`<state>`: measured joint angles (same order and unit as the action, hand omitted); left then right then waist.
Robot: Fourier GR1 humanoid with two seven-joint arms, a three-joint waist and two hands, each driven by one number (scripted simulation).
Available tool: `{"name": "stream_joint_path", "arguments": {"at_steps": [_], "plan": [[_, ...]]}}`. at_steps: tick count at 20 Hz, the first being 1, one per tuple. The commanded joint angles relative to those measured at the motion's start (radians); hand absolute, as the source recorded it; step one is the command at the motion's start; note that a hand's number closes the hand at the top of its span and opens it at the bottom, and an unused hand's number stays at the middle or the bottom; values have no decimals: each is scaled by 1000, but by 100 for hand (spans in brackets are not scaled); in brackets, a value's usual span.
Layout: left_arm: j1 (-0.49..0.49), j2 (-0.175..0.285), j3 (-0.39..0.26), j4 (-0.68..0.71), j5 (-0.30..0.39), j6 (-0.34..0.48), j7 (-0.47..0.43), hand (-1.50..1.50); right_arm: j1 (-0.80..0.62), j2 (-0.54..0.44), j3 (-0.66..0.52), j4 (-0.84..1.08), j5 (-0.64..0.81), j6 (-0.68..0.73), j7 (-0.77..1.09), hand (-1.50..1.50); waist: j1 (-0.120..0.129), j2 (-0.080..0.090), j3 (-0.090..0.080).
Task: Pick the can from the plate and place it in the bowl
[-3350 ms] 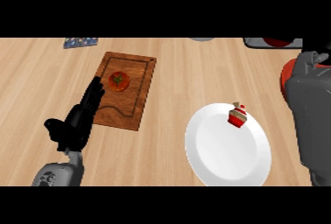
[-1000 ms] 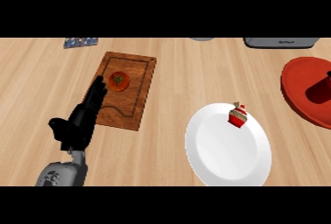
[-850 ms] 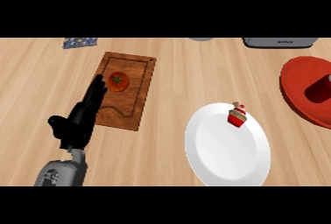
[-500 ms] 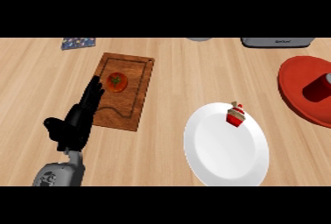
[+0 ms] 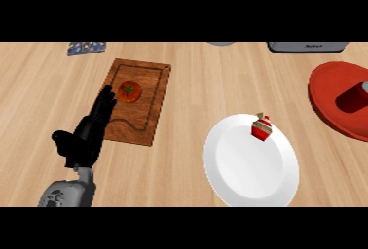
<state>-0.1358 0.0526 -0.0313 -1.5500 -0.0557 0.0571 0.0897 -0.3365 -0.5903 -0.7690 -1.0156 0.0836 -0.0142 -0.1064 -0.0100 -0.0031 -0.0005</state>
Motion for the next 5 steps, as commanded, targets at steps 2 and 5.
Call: {"name": "stream_joint_path", "arguments": {"at_steps": [2, 5], "plan": [[-7, -26, -35, 5, -41, 21, 4, 0, 103, 63, 37, -142, -55, 21, 22, -150, 6, 2, 0], [105, -39, -55, -11, -44, 13, -86, 0, 173, 65, 13, -180, -91, 55, 27, -150, 8, 2, 0]]}}
